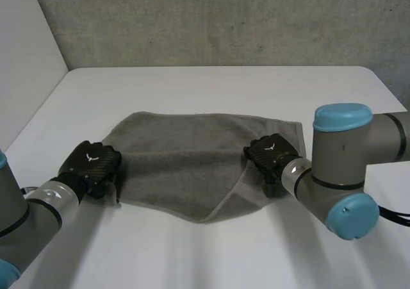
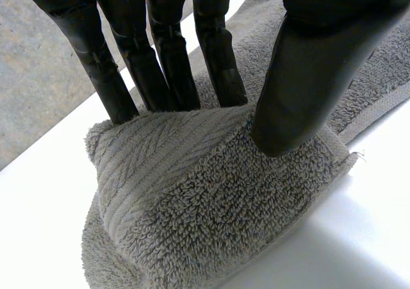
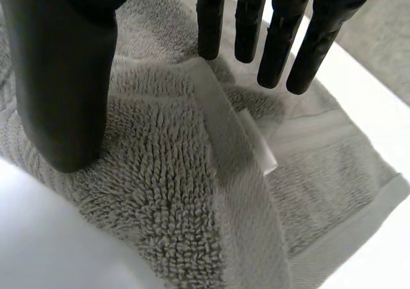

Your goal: Fold the towel.

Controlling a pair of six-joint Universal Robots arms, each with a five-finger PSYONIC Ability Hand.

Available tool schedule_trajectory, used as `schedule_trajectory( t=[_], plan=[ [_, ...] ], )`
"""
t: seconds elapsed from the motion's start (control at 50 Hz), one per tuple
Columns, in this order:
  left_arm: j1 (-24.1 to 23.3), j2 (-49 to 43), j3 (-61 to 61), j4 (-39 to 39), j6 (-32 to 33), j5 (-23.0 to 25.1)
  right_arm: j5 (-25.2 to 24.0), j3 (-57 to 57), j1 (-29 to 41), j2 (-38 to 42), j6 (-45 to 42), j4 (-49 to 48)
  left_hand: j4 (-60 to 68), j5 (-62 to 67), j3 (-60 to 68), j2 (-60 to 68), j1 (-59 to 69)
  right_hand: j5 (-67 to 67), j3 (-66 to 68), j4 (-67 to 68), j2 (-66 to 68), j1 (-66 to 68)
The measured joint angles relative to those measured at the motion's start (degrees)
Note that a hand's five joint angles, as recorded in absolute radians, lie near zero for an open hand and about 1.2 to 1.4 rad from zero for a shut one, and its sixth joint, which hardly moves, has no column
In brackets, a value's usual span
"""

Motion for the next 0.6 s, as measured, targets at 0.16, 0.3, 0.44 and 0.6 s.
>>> schedule_trajectory(
  t=[0.16, 0.3, 0.44, 0.6],
  plan=[
    [0.0, 0.0, 0.2, 0.1, 0.0, 0.0, 0.1, -2.4, -0.1, 1.7, 2.5, 0.7, 5.7, 5.5, 5.2, 5.4, 5.4, 36.4, 33.2, 34.7, 34.1, 34.1],
    [0.2, 0.7, 1.1, 0.1, -0.7, 0.5, -0.2, -1.4, -0.7, -4.9, 8.2, 0.5, 14.5, 13.7, 13.8, 14.5, 12.7, 50.5, 46.6, 48.0, 46.8, 48.0],
    [1.0, 3.8, 2.4, 0.0, -4.1, 1.2, -0.3, -0.4, -1.1, -11.7, 10.2, 0.8, 19.5, 17.2, 18.5, 19.3, 16.4, 56.8, 52.8, 55.1, 52.2, 54.2],
    [4.4, 13.3, 4.4, -0.1, -13.6, 4.1, -1.2, 1.5, -2.3, -18.4, 9.4, 3.3, 25.4, 21.7, 24.1, 24.6, 20.3, 56.8, 52.9, 55.1, 52.2, 54.2]
  ],
)
